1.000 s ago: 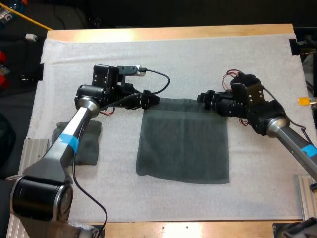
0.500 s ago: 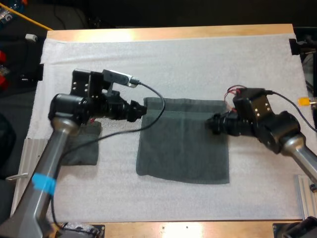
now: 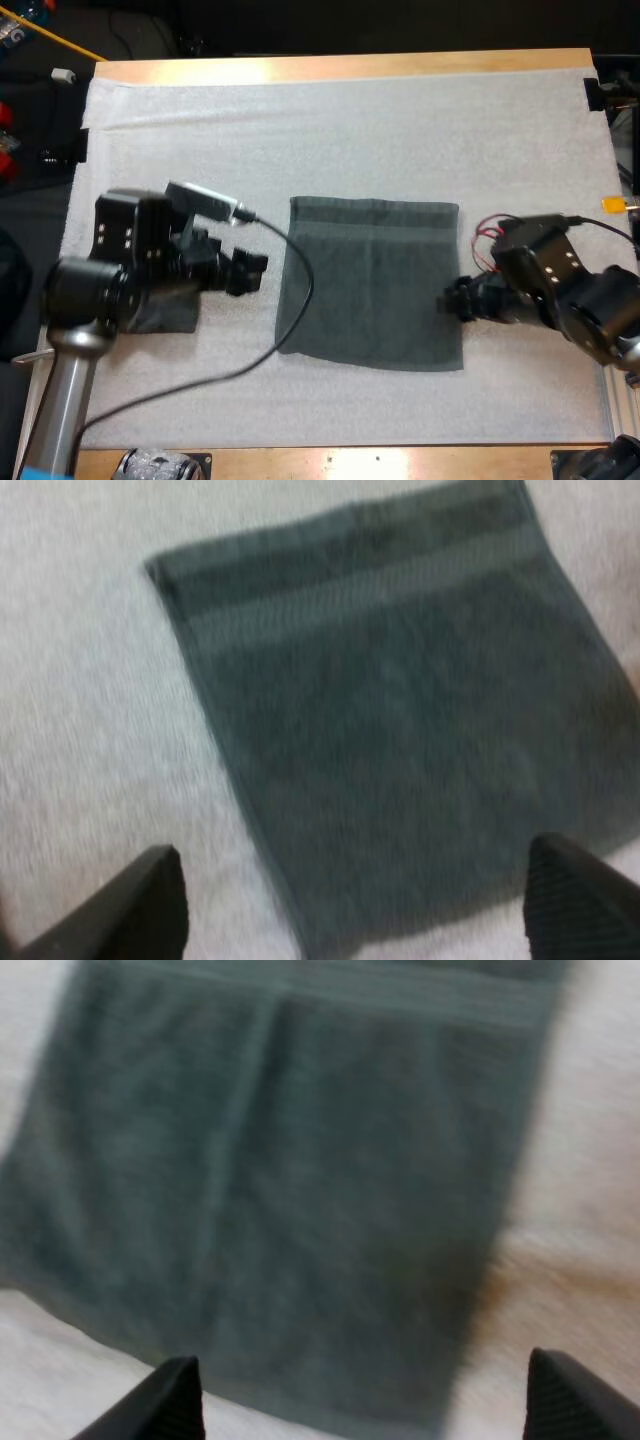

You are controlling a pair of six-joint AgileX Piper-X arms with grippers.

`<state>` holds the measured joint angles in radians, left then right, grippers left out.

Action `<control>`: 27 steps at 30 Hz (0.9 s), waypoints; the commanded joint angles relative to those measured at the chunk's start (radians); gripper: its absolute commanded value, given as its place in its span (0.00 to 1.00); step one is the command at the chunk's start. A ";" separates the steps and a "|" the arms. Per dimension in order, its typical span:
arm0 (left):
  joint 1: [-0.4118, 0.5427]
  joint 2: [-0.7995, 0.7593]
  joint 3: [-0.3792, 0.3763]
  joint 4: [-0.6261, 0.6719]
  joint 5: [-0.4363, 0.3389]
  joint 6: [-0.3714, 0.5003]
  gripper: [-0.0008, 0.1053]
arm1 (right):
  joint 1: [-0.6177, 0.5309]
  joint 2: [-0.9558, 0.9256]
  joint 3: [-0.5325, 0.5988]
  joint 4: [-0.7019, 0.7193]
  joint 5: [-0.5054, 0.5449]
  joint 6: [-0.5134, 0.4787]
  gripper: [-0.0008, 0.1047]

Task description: Pick towel from pile, fold and stack

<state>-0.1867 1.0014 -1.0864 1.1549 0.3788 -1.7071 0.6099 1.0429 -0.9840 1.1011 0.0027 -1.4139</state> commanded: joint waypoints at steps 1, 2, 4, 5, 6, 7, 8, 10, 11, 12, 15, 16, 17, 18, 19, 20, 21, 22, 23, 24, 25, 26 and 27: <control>-0.005 -0.031 0.028 0.014 -0.010 -0.009 0.62 | 0.001 -0.028 -0.002 0.046 0.024 0.005 0.62; -0.005 -0.064 0.068 0.014 -0.010 -0.012 0.61 | 0.001 -0.045 0.003 0.065 0.031 0.005 0.62; -0.005 -0.107 0.135 0.014 -0.010 -0.021 0.61 | 0.001 -0.081 0.026 0.074 0.029 0.026 0.62; -0.005 -0.135 0.181 0.014 -0.010 -0.029 0.61 | 0.001 -0.106 0.052 0.074 0.018 0.055 0.62; -0.005 -0.148 0.199 0.014 -0.010 -0.032 0.61 | 0.001 -0.116 0.071 0.072 0.010 0.070 0.62; -0.005 -0.167 0.239 0.014 -0.010 -0.035 0.61 | 0.001 -0.140 0.108 0.070 -0.001 0.090 0.62; -0.005 -0.181 0.279 0.014 -0.010 -0.038 0.61 | 0.001 -0.165 0.152 0.063 -0.003 0.109 0.62; -0.005 -0.197 0.328 0.004 -0.010 -0.043 0.61 | 0.001 -0.200 0.215 0.045 -0.007 0.131 0.62; -0.005 -0.203 0.360 -0.009 -0.010 -0.046 0.61 | 0.001 -0.218 0.254 0.026 -0.018 0.155 0.62; -0.005 -0.204 0.376 -0.014 -0.010 -0.046 0.61 | 0.001 -0.228 0.286 0.005 -0.031 0.167 0.62; -0.005 -0.204 0.427 -0.046 -0.010 -0.046 0.61 | 0.001 -0.257 0.385 -0.082 -0.115 0.223 0.62; -0.005 -0.204 0.441 -0.057 -0.010 -0.046 0.61 | 0.001 -0.258 0.419 -0.116 -0.143 0.240 0.62; -0.005 -0.204 0.452 -0.064 -0.010 -0.046 0.61 | 0.001 -0.258 0.453 -0.152 -0.160 0.258 0.62; -0.005 -0.204 0.460 -0.069 -0.010 -0.046 0.61 | 0.001 -0.258 0.467 -0.168 -0.166 0.266 0.62; -0.005 -0.204 0.466 -0.073 -0.010 -0.046 0.61 | 0.001 -0.255 0.497 -0.207 -0.179 0.284 0.62; -0.005 -0.204 0.472 -0.074 -0.008 -0.046 0.61 | 0.001 -0.255 0.522 -0.244 -0.199 0.297 0.62; -0.005 -0.204 0.473 -0.074 -0.008 -0.046 0.61 | 0.001 -0.253 0.541 -0.273 -0.207 0.308 0.62; -0.005 -0.204 0.473 -0.074 -0.008 -0.046 0.61 | 0.001 -0.250 0.559 -0.304 -0.214 0.328 0.62; -0.005 -0.204 0.473 -0.074 -0.002 -0.046 0.61 | 0.001 -0.249 0.579 -0.338 -0.225 0.349 0.62; -0.005 -0.204 0.473 -0.074 0.001 -0.046 0.61 | 0.001 -0.249 0.587 -0.352 -0.229 0.359 0.62; -0.005 -0.204 0.473 -0.074 0.004 -0.046 0.61 | 0.001 -0.248 0.603 -0.384 -0.233 0.377 0.61; -0.005 -0.204 0.473 -0.074 0.008 -0.046 0.61 | 0.001 -0.245 0.618 -0.418 -0.239 0.402 0.61; -0.005 -0.204 0.473 -0.074 0.015 -0.046 0.61 | 0.001 -0.241 0.625 -0.438 -0.242 0.410 0.61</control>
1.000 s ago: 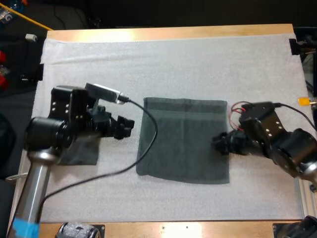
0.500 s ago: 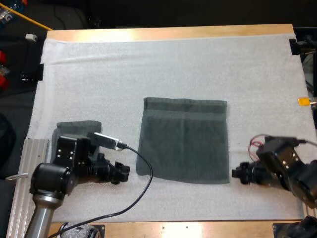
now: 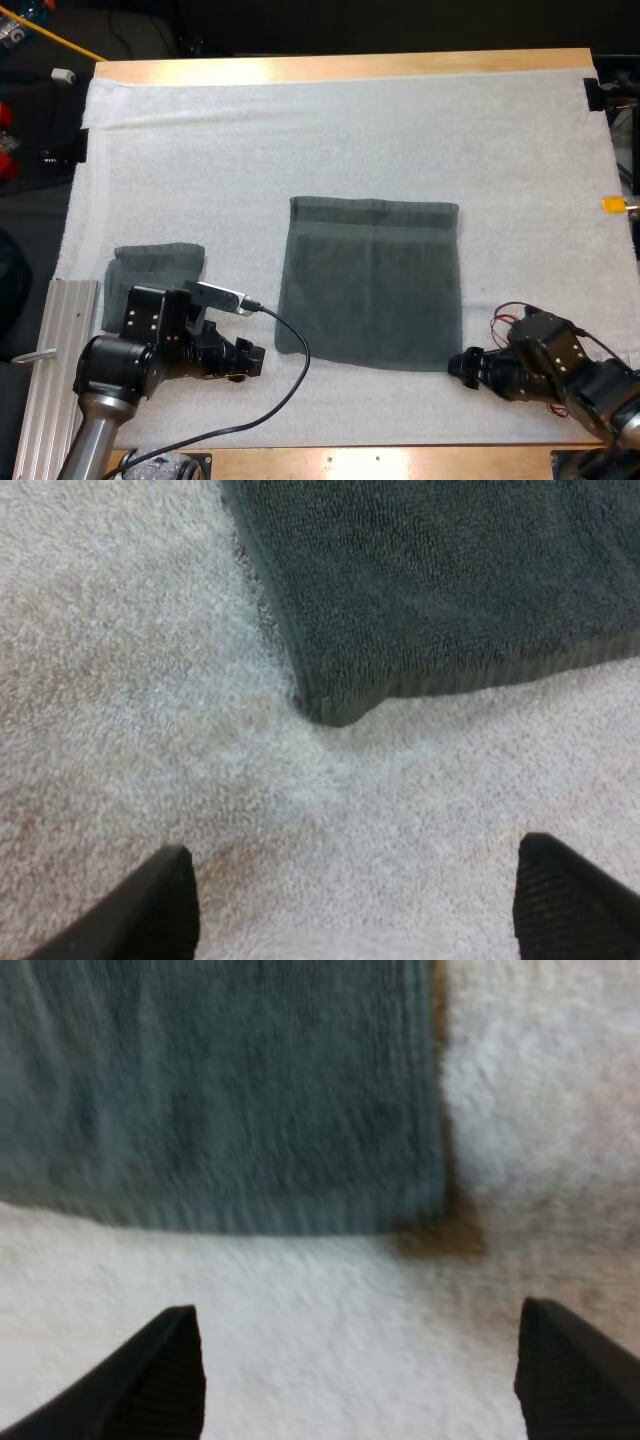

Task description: Pick towel from pile, fold and stack

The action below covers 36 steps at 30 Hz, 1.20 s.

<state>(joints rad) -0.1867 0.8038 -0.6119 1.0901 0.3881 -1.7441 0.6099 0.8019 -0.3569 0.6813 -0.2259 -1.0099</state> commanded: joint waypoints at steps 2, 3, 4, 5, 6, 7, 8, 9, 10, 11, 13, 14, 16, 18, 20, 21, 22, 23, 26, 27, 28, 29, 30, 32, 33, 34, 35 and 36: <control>-0.005 -0.007 -0.002 -0.009 0.029 -0.009 0.61 | 0.001 0.019 0.016 -0.073 -0.018 0.042 0.61; -0.005 -0.007 -0.002 -0.009 0.036 -0.009 0.61 | 0.001 0.027 0.020 -0.087 -0.018 0.057 0.61; -0.005 -0.007 -0.002 -0.009 0.055 -0.011 0.61 | 0.001 0.042 0.022 -0.101 -0.018 0.066 0.61; -0.005 -0.007 -0.002 -0.009 0.071 -0.016 0.61 | 0.001 0.063 0.022 -0.114 -0.018 0.070 0.61; -0.005 -0.007 -0.002 -0.009 0.075 -0.019 0.61 | 0.001 0.077 0.022 -0.120 -0.018 0.071 0.61; -0.005 -0.007 -0.002 -0.009 0.081 -0.025 0.61 | 0.001 0.100 0.022 -0.133 -0.018 0.073 0.61; -0.005 -0.007 -0.002 -0.009 0.084 -0.027 0.61 | 0.001 0.126 0.022 -0.150 -0.018 0.075 0.61; -0.005 -0.007 -0.002 -0.009 0.087 -0.027 0.61 | 0.001 0.140 0.022 -0.159 -0.018 0.079 0.61; -0.005 -0.007 -0.002 -0.009 0.089 -0.029 0.61 | 0.001 0.165 0.022 -0.176 -0.018 0.097 0.61; -0.005 -0.007 -0.002 -0.005 0.089 -0.028 0.61 | 0.001 0.186 0.022 -0.192 -0.018 0.112 0.61; -0.005 -0.007 -0.002 0.005 0.089 -0.028 0.61 | 0.001 0.217 0.022 -0.220 -0.018 0.124 0.60; -0.005 -0.007 -0.002 0.013 0.089 -0.028 0.61 | 0.001 0.238 0.022 -0.234 -0.018 0.133 0.57; -0.005 -0.007 -0.002 0.023 0.089 -0.028 0.61 | 0.001 0.261 0.022 -0.245 -0.017 0.145 0.53; -0.005 -0.007 -0.002 0.036 0.089 -0.028 0.61 | 0.001 0.282 0.022 -0.252 -0.015 0.158 0.48; -0.005 -0.007 -0.002 0.045 0.089 -0.028 0.61 | 0.001 0.298 0.022 -0.258 -0.015 0.161 0.46; -0.005 -0.007 -0.002 0.047 0.089 -0.028 0.61 | 0.001 0.302 0.022 -0.258 -0.015 0.161 0.46; -0.005 -0.007 -0.002 0.048 0.089 -0.028 0.61 | 0.001 0.308 0.022 -0.258 -0.015 0.161 0.46; -0.005 -0.007 -0.002 0.051 0.089 -0.028 0.61 | 0.001 0.314 0.022 -0.258 -0.010 0.161 0.46; -0.005 -0.007 -0.002 0.052 0.089 -0.028 0.61 | 0.001 0.329 0.022 -0.268 0.001 0.166 0.46; -0.005 -0.007 -0.002 0.052 0.089 -0.028 0.61 | 0.001 0.332 0.022 -0.274 0.002 0.170 0.46; -0.005 -0.007 -0.002 0.052 0.089 -0.028 0.61 | 0.001 0.338 0.022 -0.283 0.001 0.176 0.46; -0.005 -0.007 -0.002 0.052 0.089 -0.028 0.61 | 0.001 0.344 0.022 -0.292 0.001 0.184 0.46; -0.005 -0.007 -0.002 0.052 0.089 -0.028 0.61 | 0.001 0.347 0.022 -0.297 0.001 0.185 0.46; -0.005 -0.007 -0.002 0.052 0.089 -0.028 0.61 | 0.001 0.354 0.022 -0.304 0.004 0.189 0.46; -0.005 -0.007 -0.002 0.052 0.089 -0.028 0.61 | 0.001 0.355 0.022 -0.304 0.004 0.191 0.45; -0.005 -0.007 -0.002 0.052 0.089 -0.028 0.61 | 0.001 0.354 0.022 -0.304 0.007 0.195 0.42; -0.005 -0.007 -0.002 0.052 0.089 -0.028 0.61 | 0.001 0.354 0.022 -0.304 0.007 0.199 0.37; -0.005 -0.007 -0.002 0.052 0.089 -0.028 0.61 | 0.001 0.354 0.022 -0.304 0.007 0.201 0.34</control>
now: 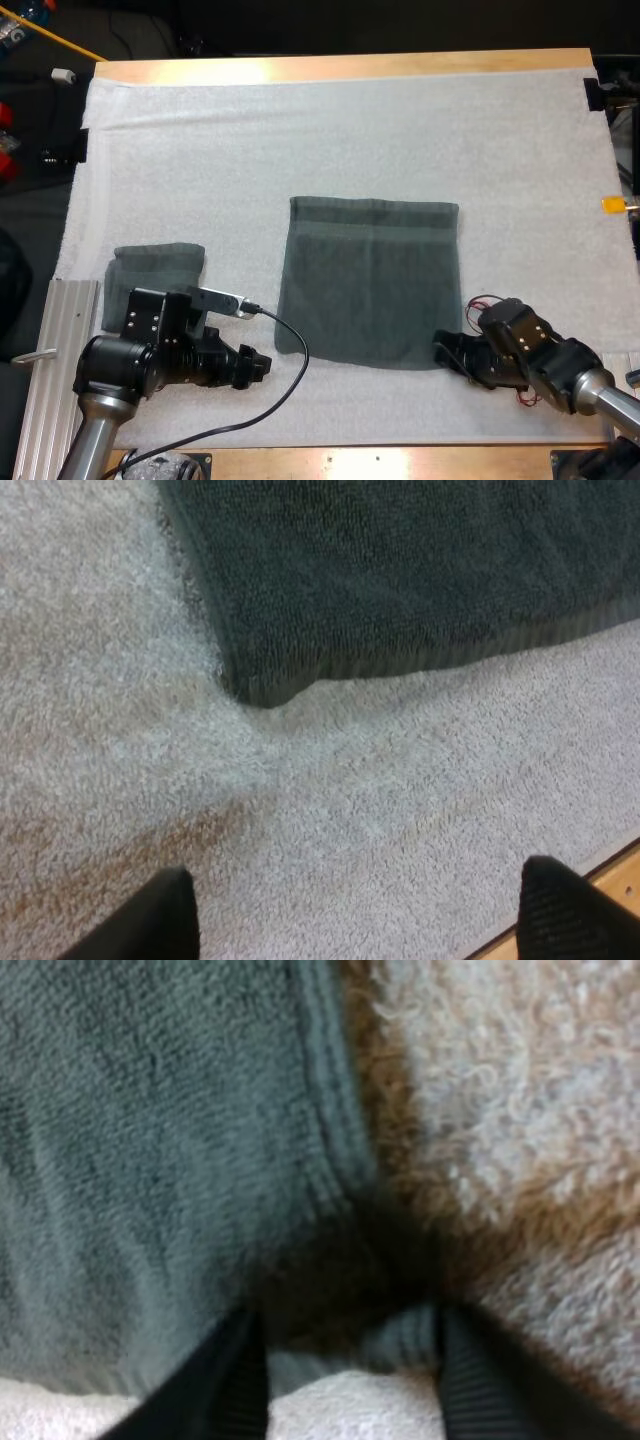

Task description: Pick towel from pile, fold and stack

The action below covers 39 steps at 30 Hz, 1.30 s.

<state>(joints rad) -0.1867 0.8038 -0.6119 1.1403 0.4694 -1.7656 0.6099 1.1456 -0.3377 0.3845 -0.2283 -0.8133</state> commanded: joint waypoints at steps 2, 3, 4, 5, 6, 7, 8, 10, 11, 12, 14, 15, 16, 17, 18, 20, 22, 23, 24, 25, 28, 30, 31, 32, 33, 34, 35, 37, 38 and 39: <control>-0.005 -0.007 -0.002 0.002 0.007 -0.003 0.61 | 0.001 0.011 0.003 -0.007 0.019 0.004 0.24; -0.005 -0.007 -0.002 0.002 0.007 -0.003 0.61 | 0.001 0.011 0.003 -0.007 0.024 0.004 0.21; -0.005 -0.007 -0.002 0.002 0.007 -0.003 0.61 | 0.001 0.011 0.003 -0.007 0.027 0.004 0.16; -0.005 -0.007 -0.002 0.002 0.007 -0.003 0.61 | 0.001 0.011 0.003 -0.007 0.033 0.004 0.11; -0.005 -0.007 -0.002 0.002 0.007 -0.003 0.61 | 0.001 0.011 0.003 -0.007 0.035 0.004 0.08; -0.005 -0.007 -0.002 0.002 0.007 -0.003 0.61 | 0.001 0.011 0.003 -0.007 0.041 0.002 0.04; -0.005 -0.007 -0.002 0.002 0.007 -0.003 0.61 | 0.001 0.011 0.003 -0.007 0.047 0.002 0.01; -0.005 -0.007 -0.002 0.002 0.007 -0.003 0.61 | 0.001 0.011 0.003 -0.007 0.053 -0.007 0.01; -0.005 -0.007 -0.002 0.002 0.007 -0.003 0.61 | 0.001 0.011 0.003 -0.007 0.053 -0.022 0.01; -0.005 -0.007 -0.002 0.002 0.007 -0.003 0.61 | 0.001 0.011 0.003 -0.007 0.053 -0.028 0.01; -0.005 -0.007 -0.002 0.002 0.007 -0.001 0.61 | 0.001 0.007 0.003 -0.004 0.045 -0.042 0.01; -0.005 -0.007 -0.002 0.002 0.007 0.001 0.61 | 0.001 0.003 0.003 -0.001 0.044 -0.043 0.01; -0.005 -0.007 -0.002 0.002 0.007 0.007 0.61 | 0.001 -0.009 0.003 0.004 0.044 -0.043 0.01; -0.005 -0.007 -0.002 0.002 0.007 0.012 0.61 | 0.001 -0.026 0.003 0.013 0.044 -0.051 0.01; -0.005 -0.007 -0.002 0.002 0.007 0.015 0.61 | 0.001 -0.034 0.003 0.017 0.044 -0.056 0.01; -0.005 -0.007 -0.002 0.002 0.007 0.020 0.61 | 0.001 -0.076 0.003 0.055 0.044 -0.071 0.01; -0.005 -0.004 -0.002 -0.002 0.009 0.020 0.61 | 0.001 -0.117 0.003 0.104 0.054 -0.090 0.01; -0.005 0.000 -0.002 -0.008 0.023 0.020 0.61 | 0.001 -0.144 0.003 0.147 0.061 -0.102 0.01; -0.005 0.002 -0.002 -0.011 0.030 0.022 0.61 | 0.001 -0.158 0.003 0.171 0.065 -0.112 0.01; -0.005 0.008 -0.002 -0.023 0.060 0.031 0.61 | 0.001 -0.183 0.003 0.213 0.070 -0.135 0.01; -0.005 0.032 -0.002 -0.049 0.171 0.065 0.61 | 0.001 -0.235 0.003 0.308 0.091 -0.179 0.01; -0.005 0.050 -0.002 -0.063 0.189 0.065 0.61 | 0.001 -0.263 0.003 0.348 0.105 -0.198 0.01; -0.005 0.064 -0.002 -0.072 0.178 0.065 0.61 | 0.001 -0.276 0.003 0.363 0.116 -0.201 0.01; -0.005 0.080 -0.002 -0.083 0.163 0.065 0.61 | 0.001 -0.289 0.003 0.377 0.116 -0.201 0.01; -0.005 0.089 -0.002 -0.088 0.159 0.065 0.61 | 0.001 -0.292 0.003 0.383 0.116 -0.201 0.01; -0.005 0.108 -0.002 -0.099 0.157 0.069 0.61 | 0.001 -0.301 0.003 0.394 0.112 -0.204 0.01; -0.005 0.127 -0.002 -0.105 0.157 0.077 0.61 | 0.001 -0.307 0.003 0.406 0.113 -0.205 0.01; -0.005 0.161 -0.002 -0.105 0.160 0.100 0.61 | 0.001 -0.309 0.003 0.409 0.115 -0.205 0.01; -0.005 0.185 -0.002 -0.105 0.160 0.107 0.60 | 0.001 -0.309 0.003 0.406 0.116 -0.205 0.01; -0.008 0.193 -0.002 -0.105 0.160 0.107 0.60 | 0.001 -0.309 0.003 0.406 0.115 -0.205 0.01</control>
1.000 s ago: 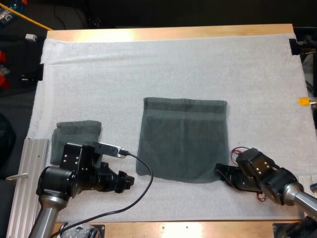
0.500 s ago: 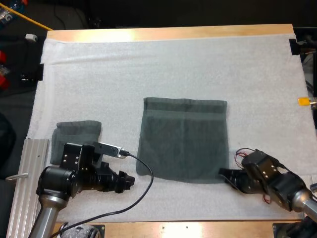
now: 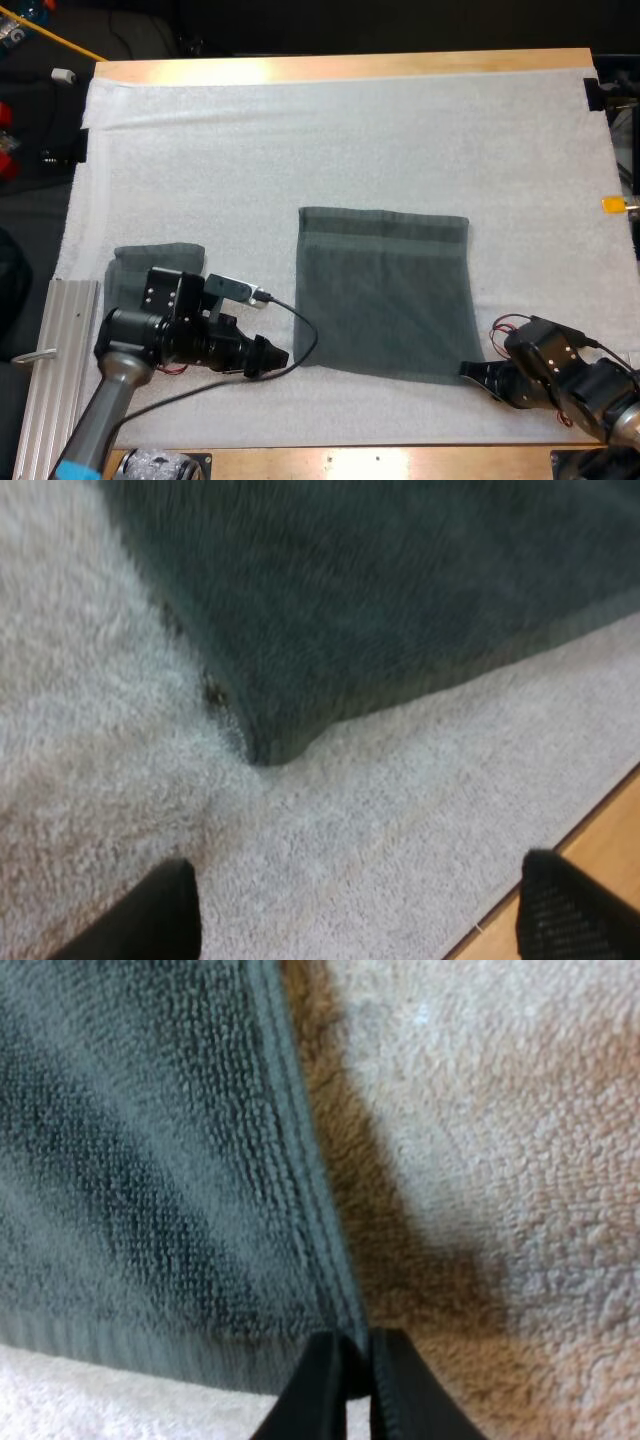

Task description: Pick towel from pile, fold and stack

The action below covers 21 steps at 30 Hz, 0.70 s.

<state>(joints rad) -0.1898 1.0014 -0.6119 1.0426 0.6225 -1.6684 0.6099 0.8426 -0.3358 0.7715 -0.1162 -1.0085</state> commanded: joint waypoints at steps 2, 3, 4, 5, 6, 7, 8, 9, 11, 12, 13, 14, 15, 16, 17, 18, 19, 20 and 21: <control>-0.033 0.039 -0.002 -0.017 0.003 0.010 0.60 | 0.001 -0.006 0.001 0.019 0.007 -0.010 0.01; -0.041 0.049 -0.002 -0.021 0.003 0.010 0.60 | 0.001 -0.006 0.001 0.019 0.007 -0.010 0.01; -0.067 0.069 -0.002 -0.034 0.001 0.010 0.60 | 0.001 -0.006 0.001 0.019 0.007 -0.010 0.01; -0.093 0.087 -0.002 -0.050 -0.006 0.010 0.60 | 0.001 -0.006 0.001 0.019 0.007 -0.010 0.01; -0.114 0.098 -0.002 -0.065 -0.018 0.010 0.60 | 0.001 -0.006 0.001 0.019 0.007 -0.010 0.01; -0.139 0.119 -0.002 -0.085 -0.036 0.002 0.60 | 0.001 -0.006 0.001 0.019 0.007 -0.010 0.01; -0.168 0.142 -0.002 -0.112 -0.052 -0.013 0.60 | 0.001 -0.006 0.001 0.019 0.007 -0.010 0.01; -0.177 0.150 -0.002 -0.120 -0.055 -0.018 0.60 | 0.001 -0.006 0.001 0.019 0.007 -0.010 0.01; -0.216 0.201 -0.002 -0.163 -0.066 -0.046 0.60 | 0.001 -0.006 0.001 0.019 0.007 -0.010 0.01; -0.223 0.214 -0.002 -0.172 -0.068 -0.051 0.60 | 0.001 -0.006 0.001 0.019 0.007 -0.010 0.01; -0.234 0.241 -0.002 -0.190 -0.069 -0.060 0.60 | 0.001 -0.006 0.001 0.019 0.007 -0.010 0.01; -0.239 0.265 -0.002 -0.203 -0.071 -0.064 0.60 | 0.001 -0.006 0.001 0.019 0.007 -0.010 0.01; -0.241 0.279 -0.002 -0.213 -0.071 -0.069 0.60 | 0.001 -0.006 0.001 0.019 0.007 -0.010 0.01; -0.241 0.307 -0.002 -0.224 -0.071 -0.080 0.60 | 0.001 -0.006 0.001 0.019 0.007 -0.006 0.01; -0.241 0.333 -0.002 -0.234 -0.071 -0.092 0.60 | 0.001 -0.006 0.001 0.019 0.007 -0.006 0.01; -0.241 0.342 -0.002 -0.237 -0.071 -0.095 0.60 | 0.001 -0.006 0.001 0.019 0.007 -0.006 0.01; -0.241 0.368 -0.002 -0.246 -0.071 -0.100 0.60 | 0.001 -0.006 0.001 0.019 0.007 -0.006 0.01; -0.241 0.392 -0.002 -0.255 -0.062 -0.100 0.60 | 0.001 -0.006 0.001 0.019 0.007 -0.006 0.01; -0.241 0.403 -0.002 -0.260 -0.055 -0.100 0.60 | 0.001 -0.006 0.001 0.019 0.007 -0.006 0.01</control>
<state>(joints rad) -0.4286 1.4061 -0.6119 0.7919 0.5678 -1.7586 0.6099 0.8426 -0.3358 0.7753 -0.1139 -1.0085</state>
